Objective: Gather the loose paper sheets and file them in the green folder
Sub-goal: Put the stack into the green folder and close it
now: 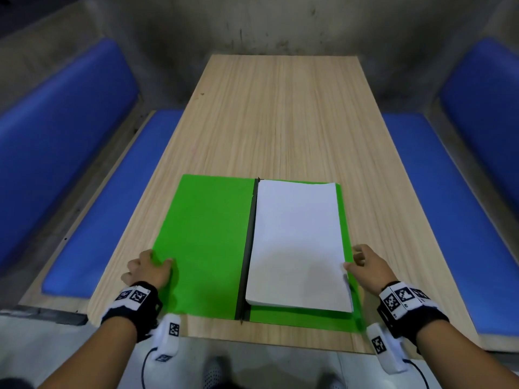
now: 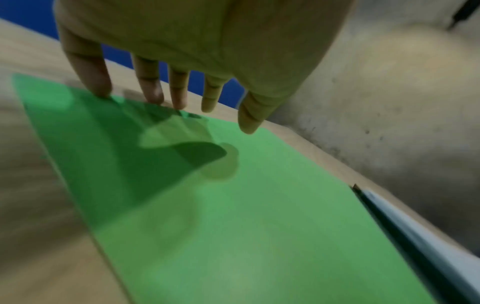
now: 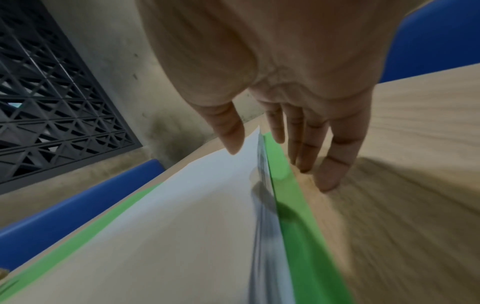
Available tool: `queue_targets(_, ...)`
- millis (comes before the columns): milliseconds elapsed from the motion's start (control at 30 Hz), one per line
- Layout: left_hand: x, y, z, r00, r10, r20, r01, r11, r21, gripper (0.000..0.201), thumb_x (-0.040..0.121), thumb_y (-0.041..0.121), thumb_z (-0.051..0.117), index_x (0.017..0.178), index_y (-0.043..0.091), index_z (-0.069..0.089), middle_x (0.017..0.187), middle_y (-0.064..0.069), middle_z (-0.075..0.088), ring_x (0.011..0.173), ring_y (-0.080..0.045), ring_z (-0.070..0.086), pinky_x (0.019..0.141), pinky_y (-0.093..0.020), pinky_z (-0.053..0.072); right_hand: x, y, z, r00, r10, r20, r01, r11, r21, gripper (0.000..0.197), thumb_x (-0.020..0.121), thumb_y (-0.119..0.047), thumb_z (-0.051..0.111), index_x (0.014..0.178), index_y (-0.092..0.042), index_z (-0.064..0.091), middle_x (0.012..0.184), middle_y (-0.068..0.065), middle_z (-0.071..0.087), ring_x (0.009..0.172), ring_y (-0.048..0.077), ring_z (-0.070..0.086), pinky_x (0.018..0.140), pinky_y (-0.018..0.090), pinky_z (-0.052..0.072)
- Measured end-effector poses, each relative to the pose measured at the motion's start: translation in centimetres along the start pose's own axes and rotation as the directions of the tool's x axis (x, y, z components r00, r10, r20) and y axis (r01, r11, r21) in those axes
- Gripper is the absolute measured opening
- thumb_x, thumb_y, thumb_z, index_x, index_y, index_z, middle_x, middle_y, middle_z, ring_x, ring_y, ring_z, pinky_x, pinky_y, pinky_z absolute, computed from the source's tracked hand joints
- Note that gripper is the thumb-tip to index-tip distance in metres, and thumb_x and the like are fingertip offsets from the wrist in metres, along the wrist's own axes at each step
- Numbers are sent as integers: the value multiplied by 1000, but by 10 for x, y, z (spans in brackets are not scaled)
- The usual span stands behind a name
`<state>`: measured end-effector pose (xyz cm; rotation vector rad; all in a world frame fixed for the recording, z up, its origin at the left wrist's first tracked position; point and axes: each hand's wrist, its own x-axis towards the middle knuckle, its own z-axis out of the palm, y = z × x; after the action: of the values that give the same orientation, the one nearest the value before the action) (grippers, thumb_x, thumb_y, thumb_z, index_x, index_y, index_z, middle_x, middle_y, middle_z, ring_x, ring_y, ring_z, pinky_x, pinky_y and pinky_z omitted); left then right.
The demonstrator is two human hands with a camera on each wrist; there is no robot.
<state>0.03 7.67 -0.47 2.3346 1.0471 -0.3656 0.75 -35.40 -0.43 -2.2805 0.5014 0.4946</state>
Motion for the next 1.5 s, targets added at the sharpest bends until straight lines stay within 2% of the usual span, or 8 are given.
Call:
queue_targets(367, 3, 16, -66, 949, 310, -53, -310, 891, -333, 19, 95, 23, 52, 91, 19, 70, 108, -20, 64, 95, -28, 56, 84, -40, 45, 9, 7, -14, 996, -11, 94, 20, 996, -87, 48, 93, -5, 40, 140, -12, 39, 138, 15, 52, 100, 29, 56, 75, 31, 43)
queue_targets(467, -41, 42, -91, 856, 513, 56, -374, 691, -619, 25, 94, 37, 49, 87, 21, 68, 94, -14, 59, 76, -22, 52, 66, -31, 41, 14, 11, -17, 993, -20, 115, 28, 997, -70, 44, 93, -5, 39, 136, -12, 43, 136, 14, 53, 88, 25, 54, 71, 30, 42)
queue_targets(600, -82, 68, -75, 617, 731, 292, -412, 616, -671, 80, 69, 78, 50, 123, 19, 60, 117, -12, 66, 101, -30, 62, 87, -40, 50, 18, 9, -22, 992, -6, 125, 10, 999, -31, 34, 95, -17, 40, 128, -16, 47, 103, 14, 64, 64, 23, 52, 59, 26, 41)
queue_targets(767, -97, 93, 21, 460, 711, 531, -730, 644, -229, 53, 90, 50, 47, 140, 34, 40, 141, 0, 47, 125, -15, 49, 108, -33, 39, 16, 3, -25, 980, 81, 182, -137, 938, 319, 33, 96, -48, 34, 96, -18, 49, 68, 6, 41, 55, 20, 38, 60, 36, 38)
queue_targets(1000, -95, 89, 94, 643, 525, 557, -749, 583, 315, 60, 89, 54, 45, 144, 42, 24, 152, 3, 16, 136, -26, 26, 107, -48, 33, 11, 6, -28, 978, 11, 208, -70, 958, 279, 47, 87, -64, 40, 125, -38, 37, 76, 9, 51, 53, 20, 46, 53, 27, 44)
queue_targets(1100, -98, 88, 100, 650, 550, 524, -749, 580, 320, 60, 88, 52, 47, 143, 43, 25, 152, 5, 16, 135, -25, 26, 106, -48, 32, 7, 6, -22, 971, -82, 224, 90, 996, -28, 76, 78, -50, 68, 142, -27, 34, 122, 15, 57, 85, 26, 62, 69, 26, 49)
queue_targets(1367, -69, 83, 101, 824, 330, 461, -137, 905, -403, 69, 83, 22, 68, 142, 15, 32, 143, -16, 38, 125, -34, 48, 97, -41, 47, -3, 1, -5, 976, -77, 206, 139, 942, -304, 87, 73, -34, 79, 147, -18, 35, 140, 8, 32, 127, 23, 45, 105, 28, 38)
queue_targets(1500, -74, 81, 93, 730, 354, 584, 63, 817, -573, 28, 84, 6, 65, 111, 1, 62, 106, -25, 68, 83, -29, 65, 73, -36, 50, -6, -2, -6, 979, -69, 194, 125, 948, -293, 91, 70, -31, 82, 147, -19, 35, 140, 7, 32, 126, 24, 46, 103, 26, 39)
